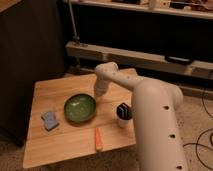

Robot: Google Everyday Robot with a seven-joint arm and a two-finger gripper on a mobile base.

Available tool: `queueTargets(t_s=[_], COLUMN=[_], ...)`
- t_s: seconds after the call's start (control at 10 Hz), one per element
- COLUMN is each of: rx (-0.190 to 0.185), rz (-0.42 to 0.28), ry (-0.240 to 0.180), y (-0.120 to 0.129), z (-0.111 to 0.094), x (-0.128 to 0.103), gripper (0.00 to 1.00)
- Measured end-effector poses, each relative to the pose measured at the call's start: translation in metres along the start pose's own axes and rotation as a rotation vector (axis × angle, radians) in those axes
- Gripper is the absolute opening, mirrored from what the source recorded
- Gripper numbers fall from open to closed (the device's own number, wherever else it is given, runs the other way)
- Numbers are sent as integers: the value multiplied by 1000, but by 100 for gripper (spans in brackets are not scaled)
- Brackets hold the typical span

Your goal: Push the ceramic bowl across the table

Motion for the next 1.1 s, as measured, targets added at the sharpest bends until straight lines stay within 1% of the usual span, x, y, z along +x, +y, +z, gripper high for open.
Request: queueTargets(t_s=[0.2,0.4,0.6,0.7,0.8,0.9,1.0,1.1], rx=[-35,-63,-66,-73,-82,-96,-98,-97], rz=[-123,-279,-391,-450,-497,-529,-534,-530], ry=[-16,-35,-49,-55,-52,-35,-34,-29], y=[5,12,23,31,36,41,42,42], z=[13,23,25,28,31,38,40,39], x=[-45,-95,-133,-156,-175,-192,-198,-194], gripper=[0,0,0,0,0,0,0,4])
